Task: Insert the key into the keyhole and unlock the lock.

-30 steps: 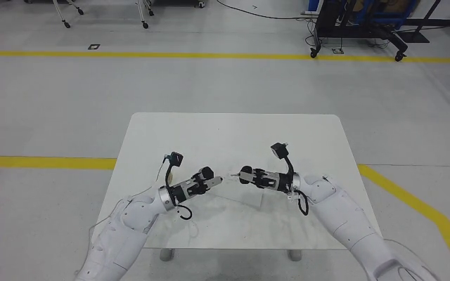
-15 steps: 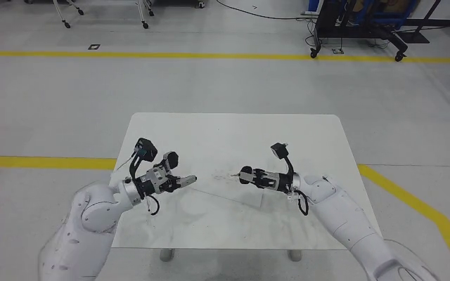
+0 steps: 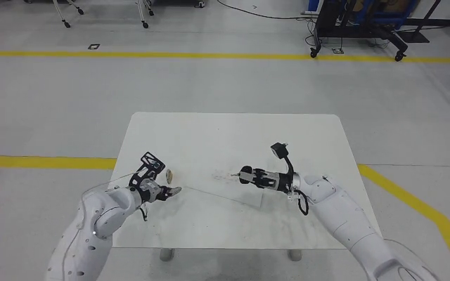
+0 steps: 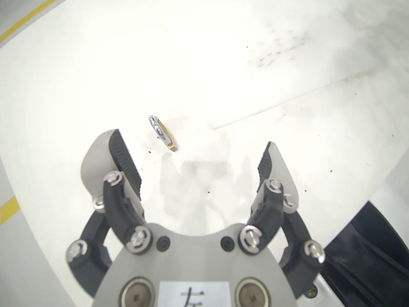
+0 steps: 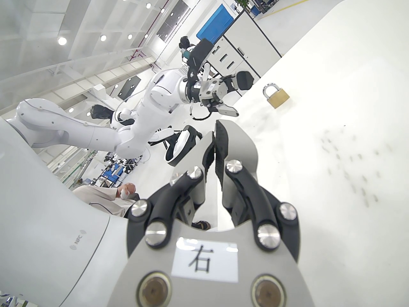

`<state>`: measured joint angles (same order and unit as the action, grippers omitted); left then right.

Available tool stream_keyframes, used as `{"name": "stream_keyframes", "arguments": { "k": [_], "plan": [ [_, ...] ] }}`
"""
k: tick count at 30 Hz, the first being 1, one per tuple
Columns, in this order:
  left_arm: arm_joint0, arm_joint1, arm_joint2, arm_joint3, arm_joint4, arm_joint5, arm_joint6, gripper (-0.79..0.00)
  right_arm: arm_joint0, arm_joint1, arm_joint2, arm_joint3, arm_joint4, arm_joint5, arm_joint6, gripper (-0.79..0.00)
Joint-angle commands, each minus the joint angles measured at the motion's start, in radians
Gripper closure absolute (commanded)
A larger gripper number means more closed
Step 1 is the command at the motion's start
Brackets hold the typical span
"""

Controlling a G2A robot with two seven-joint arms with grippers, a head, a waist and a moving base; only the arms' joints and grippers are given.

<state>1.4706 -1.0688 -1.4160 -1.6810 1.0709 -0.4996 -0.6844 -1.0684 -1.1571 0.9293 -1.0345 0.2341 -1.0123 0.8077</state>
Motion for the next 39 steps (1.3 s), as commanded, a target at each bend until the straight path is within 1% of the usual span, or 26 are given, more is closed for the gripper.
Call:
{"name": "stream_keyframes", "arguments": {
  "k": [1, 2, 3, 4, 5, 10, 13, 19, 21, 23, 26, 27, 28, 30, 32, 34, 39],
  "plan": [
    [-0.018, -0.003, 0.022, 0.019, 0.022, 0.030, 0.005, -0.462, 0.000, 0.000, 0.000, 0.000, 0.000, 0.000, 0.000, 0.000],
    [-0.025, -0.004, 0.031, 0.027, 0.029, 0.041, 0.009, -0.459, 0.000, 0.000, 0.000, 0.000, 0.000, 0.000, 0.000, 0.000],
    [-0.032, -0.005, 0.037, 0.036, 0.039, 0.057, 0.012, -0.434, 0.000, 0.000, 0.000, 0.000, 0.000, 0.000, 0.000, 0.000],
    [-0.039, -0.006, 0.043, 0.044, 0.051, 0.073, 0.014, -0.391, 0.000, 0.000, 0.000, 0.000, 0.000, 0.000, 0.000, 0.000],
    [-0.045, -0.007, 0.049, 0.050, 0.065, 0.086, 0.017, -0.385, 0.000, 0.000, 0.000, 0.000, 0.000, 0.000, 0.000, 0.000],
    [-0.066, -0.010, 0.068, 0.070, 0.077, 0.112, 0.018, -0.299, 0.000, 0.000, 0.000, 0.000, 0.000, 0.000, 0.000, 0.000],
    [-0.074, -0.011, 0.076, 0.075, 0.111, 0.153, 0.014, -0.283, 0.000, 0.000, 0.000, 0.000, 0.000, 0.000, 0.000, 0.000],
    [-0.091, -0.016, 0.103, 0.103, 0.129, 0.179, 0.025, -0.280, 0.000, 0.000, 0.000, 0.000, 0.000, 0.000, 0.000, 0.000],
    [-0.095, -0.017, 0.106, 0.109, 0.122, 0.177, 0.031, -0.234, 0.000, 0.000, 0.000, 0.000, 0.000, 0.000, 0.000, 0.000],
    [-0.097, -0.017, 0.107, 0.110, 0.120, 0.179, 0.038, -0.160, 0.000, 0.000, 0.000, 0.000, 0.000, 0.000, 0.000, 0.000],
    [-0.097, -0.017, 0.107, 0.112, 0.125, 0.183, 0.048, -0.025, 0.000, 0.000, 0.000, 0.000, 0.000, 0.000, 0.000, 0.000],
    [-0.099, -0.017, 0.108, 0.116, 0.138, 0.192, 0.049, 0.000, 0.000, 0.000, 0.000, 0.000, 0.000, 0.000, 0.000, 0.000],
    [-0.100, -0.018, 0.115, 0.118, 0.150, 0.196, 0.048, -0.006, 0.000, 0.000, 0.000, 0.000, 0.000, 0.000, 0.000, 0.000],
    [-0.107, -0.020, 0.126, 0.128, 0.152, 0.201, 0.052, -0.052, 0.000, 0.000, 0.000, 0.000, 0.000, 0.000, 0.000, 0.000],
    [-0.120, -0.022, 0.138, 0.146, 0.161, 0.204, 0.051, -0.062, 0.000, 0.000, 0.000, 0.000, 0.000, 0.000, 0.000, 0.000],
    [-0.131, -0.024, 0.148, 0.160, 0.163, 0.204, 0.056, 0.000, 0.000, 0.000, 0.000, 0.000, 0.000, 0.000, 0.000, 0.000],
    [-0.142, -0.027, 0.156, 0.178, 0.168, 0.210, 0.066, 0.000, 0.000, 0.000, 0.000, 0.000, 0.000, 0.000, 0.000, 0.000]
  ]
}}
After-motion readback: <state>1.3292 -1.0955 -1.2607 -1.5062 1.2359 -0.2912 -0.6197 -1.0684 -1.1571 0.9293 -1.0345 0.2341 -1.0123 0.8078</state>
